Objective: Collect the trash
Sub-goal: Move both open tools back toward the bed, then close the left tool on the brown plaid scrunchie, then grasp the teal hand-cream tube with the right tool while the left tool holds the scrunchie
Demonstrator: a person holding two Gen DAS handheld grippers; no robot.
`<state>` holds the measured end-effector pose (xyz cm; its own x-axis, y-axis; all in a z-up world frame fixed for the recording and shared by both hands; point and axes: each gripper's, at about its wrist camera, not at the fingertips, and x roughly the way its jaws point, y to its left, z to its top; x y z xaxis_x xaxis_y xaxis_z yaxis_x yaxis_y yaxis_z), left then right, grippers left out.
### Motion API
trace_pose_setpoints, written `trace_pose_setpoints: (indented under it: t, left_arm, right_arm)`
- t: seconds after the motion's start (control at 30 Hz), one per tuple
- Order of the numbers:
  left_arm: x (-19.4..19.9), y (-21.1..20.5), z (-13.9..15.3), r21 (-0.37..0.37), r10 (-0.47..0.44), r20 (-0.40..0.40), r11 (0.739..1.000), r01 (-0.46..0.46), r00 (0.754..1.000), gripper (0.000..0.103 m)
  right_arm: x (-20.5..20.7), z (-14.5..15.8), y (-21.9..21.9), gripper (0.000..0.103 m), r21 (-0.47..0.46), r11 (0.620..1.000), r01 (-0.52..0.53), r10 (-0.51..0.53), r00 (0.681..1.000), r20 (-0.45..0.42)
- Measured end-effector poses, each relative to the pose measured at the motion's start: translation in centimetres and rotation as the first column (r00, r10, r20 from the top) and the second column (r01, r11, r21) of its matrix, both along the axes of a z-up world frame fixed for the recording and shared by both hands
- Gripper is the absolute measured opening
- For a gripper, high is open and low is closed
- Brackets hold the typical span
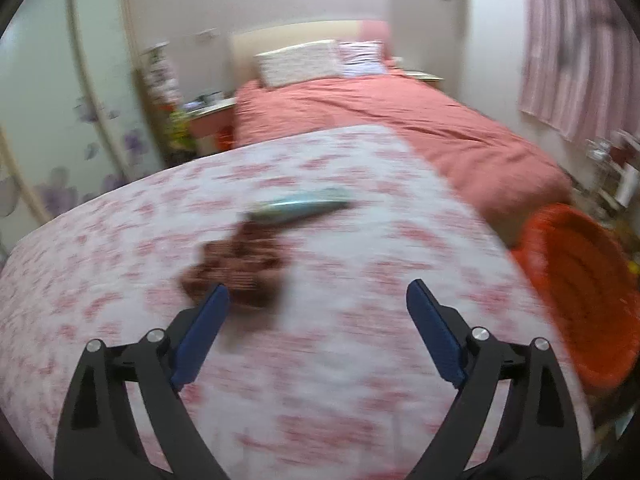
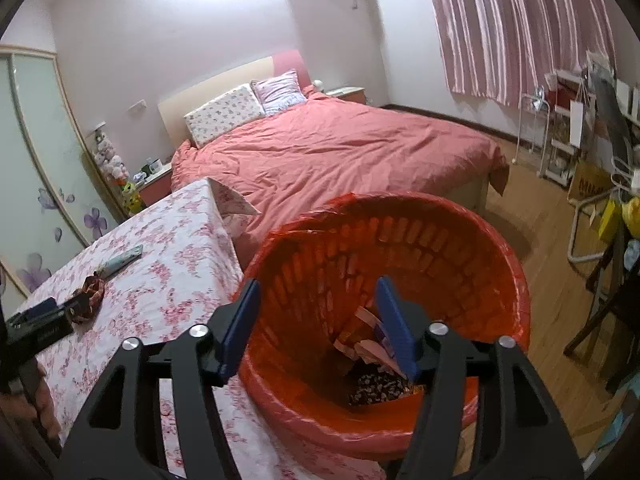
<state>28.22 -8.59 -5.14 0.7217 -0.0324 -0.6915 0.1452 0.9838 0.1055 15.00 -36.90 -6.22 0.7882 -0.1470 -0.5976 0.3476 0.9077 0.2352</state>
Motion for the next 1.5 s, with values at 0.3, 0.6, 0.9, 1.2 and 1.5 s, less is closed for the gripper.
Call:
trace_pose_setpoints:
  t: [0.3, 0.6, 0.9, 1.2, 1.5]
  left_arm:
    - [4.6, 6.8, -1.8, -0.049, 0.146, -0.082, 0.987, -0.15, 0.986, 0.089]
    - [7.3, 8.1, -3.7, -0.185, 0.115, -0.184, 0.971, -0.149, 0.976, 0.06]
    - [6.1, 8.1, -3.4, -0.118, 0.092, -0.124, 0.987, -0.107, 0.988, 0.024]
    - [2.7, 19.0, -2.3, -0.088, 0.24, -0.1, 0.965, -0.249, 0.966, 0.021]
    - [2.1, 23.4, -3.2, -0.125, 0.276, -0.104, 0.949, -0.288, 0.955, 0.05]
  right_arm:
    - [1.1, -0.3, 2.4, 0.062, -0.007, 0.998, -0.058, 0.057, 0.998, -0.027]
    - [1.7, -0.8, 3.7, 0.062, -0.015, 0.996, -0.086, 0.085, 0.995, -0.052]
    - [2.0, -0.5, 5.3, 0.062, -0.022, 0.992, -0.121, 0.119, 0.991, -0.06]
    - [3.4, -0.2, 9.3, 0.062, -0.021, 0.981, -0.193, 0.192, 0.979, -0.064]
    - [7.7, -0.6, 16.8, 0.062, -0.018, 0.947, -0.322, 0.319, 0.942, -0.103]
